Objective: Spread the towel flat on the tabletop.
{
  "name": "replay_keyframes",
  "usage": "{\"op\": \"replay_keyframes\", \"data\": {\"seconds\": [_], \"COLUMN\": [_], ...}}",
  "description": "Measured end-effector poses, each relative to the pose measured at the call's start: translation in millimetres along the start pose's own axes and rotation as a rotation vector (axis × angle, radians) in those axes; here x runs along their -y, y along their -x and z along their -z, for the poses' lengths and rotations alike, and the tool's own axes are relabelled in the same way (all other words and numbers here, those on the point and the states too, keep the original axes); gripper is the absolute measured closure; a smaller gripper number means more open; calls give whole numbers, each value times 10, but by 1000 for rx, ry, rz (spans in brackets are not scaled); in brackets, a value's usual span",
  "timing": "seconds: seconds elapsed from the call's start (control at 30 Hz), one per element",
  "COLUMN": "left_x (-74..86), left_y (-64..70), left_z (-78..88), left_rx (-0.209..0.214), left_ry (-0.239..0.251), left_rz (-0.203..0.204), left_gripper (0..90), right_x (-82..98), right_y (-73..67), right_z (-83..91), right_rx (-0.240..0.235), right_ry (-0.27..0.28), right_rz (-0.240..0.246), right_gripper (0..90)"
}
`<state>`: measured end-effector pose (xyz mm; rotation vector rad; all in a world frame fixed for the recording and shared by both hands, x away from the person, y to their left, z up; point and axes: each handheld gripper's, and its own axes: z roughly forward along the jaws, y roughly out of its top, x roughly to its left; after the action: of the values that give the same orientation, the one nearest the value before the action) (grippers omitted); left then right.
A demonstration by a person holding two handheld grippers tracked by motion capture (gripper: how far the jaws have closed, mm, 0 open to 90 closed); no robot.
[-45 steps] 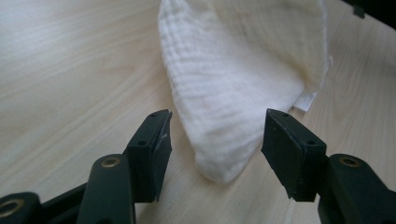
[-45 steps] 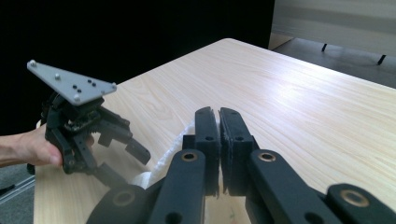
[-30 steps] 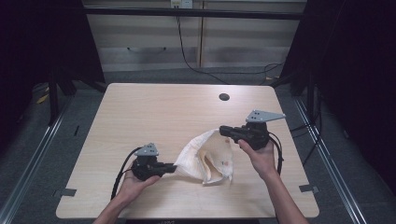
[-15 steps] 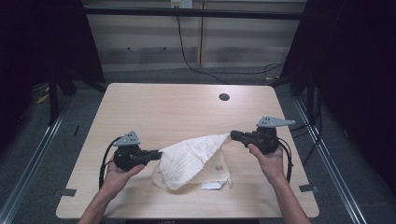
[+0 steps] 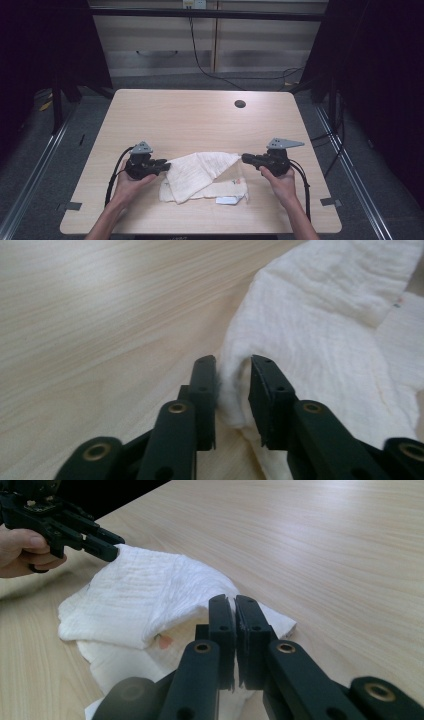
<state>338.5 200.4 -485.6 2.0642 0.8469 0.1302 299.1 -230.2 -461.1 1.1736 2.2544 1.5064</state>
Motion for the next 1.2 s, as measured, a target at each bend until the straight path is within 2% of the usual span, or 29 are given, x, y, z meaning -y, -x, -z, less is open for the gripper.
{"op": "replay_keyframes", "data": {"seconds": [0.07,0.23,0.3,0.43,0.47,0.5,0.57,0.63,0.7,0.77,0.8,0.87,0.93,0.97,1.1,1.17,1.2], "left_x": [2,-13,-5,76,160,160,257,283,289,300,311,320,316,316,331,337,329], "left_y": [10,166,228,406,496,496,556,597,624,664,699,771,784,797,826,818,810], "left_z": [49,221,277,344,318,318,247,196,171,149,131,86,71,59,11,-18,-27], "left_rx": [5,18,31,72,106,106,131,135,149,163,196,199,199,205,189,158,168], "left_ry": [17,25,32,24,2,2,-22,-44,-44,-48,-59,-75,-81,-78,-94,-106,-104], "left_rz": [13,-36,-36,-71,-81,-81,-74,-96,-97,-110,-128,-158,-163,-158,-176,-170,-171], "left_gripper": [666,604,569,590,602,592,586,586,587,629,672,726,730,728,689,669,661], "right_x": [0,15,15,13,15,15,20,23,23,24,25,29,29,28,27,28,30], "right_y": [-7,-12,-7,-10,-7,-7,-3,-2,-1,-4,-3,-3,-6,-8,-12,-8,-10], "right_z": [-6,-20,-18,-12,-12,-12,-16,-21,-27,-34,-36,-43,-44,-44,-37,-41,-47], "right_rx": [-5,-3,-3,-3,0,0,3,3,2,0,1,-1,-2,-3,-3,-2,0], "right_ry": [8,1,4,8,6,6,1,0,0,-1,-1,-6,-6,-7,-7,-6,-5], "right_rz": [-8,-11,-14,-17,-16,-16,-19,-18,-15,-17,-18,-18,-19,-16,-14,-16,-16], "right_gripper": [866,866,865,865,865,865,865,864,864,864,863,863,862,863,863,862,861]}}
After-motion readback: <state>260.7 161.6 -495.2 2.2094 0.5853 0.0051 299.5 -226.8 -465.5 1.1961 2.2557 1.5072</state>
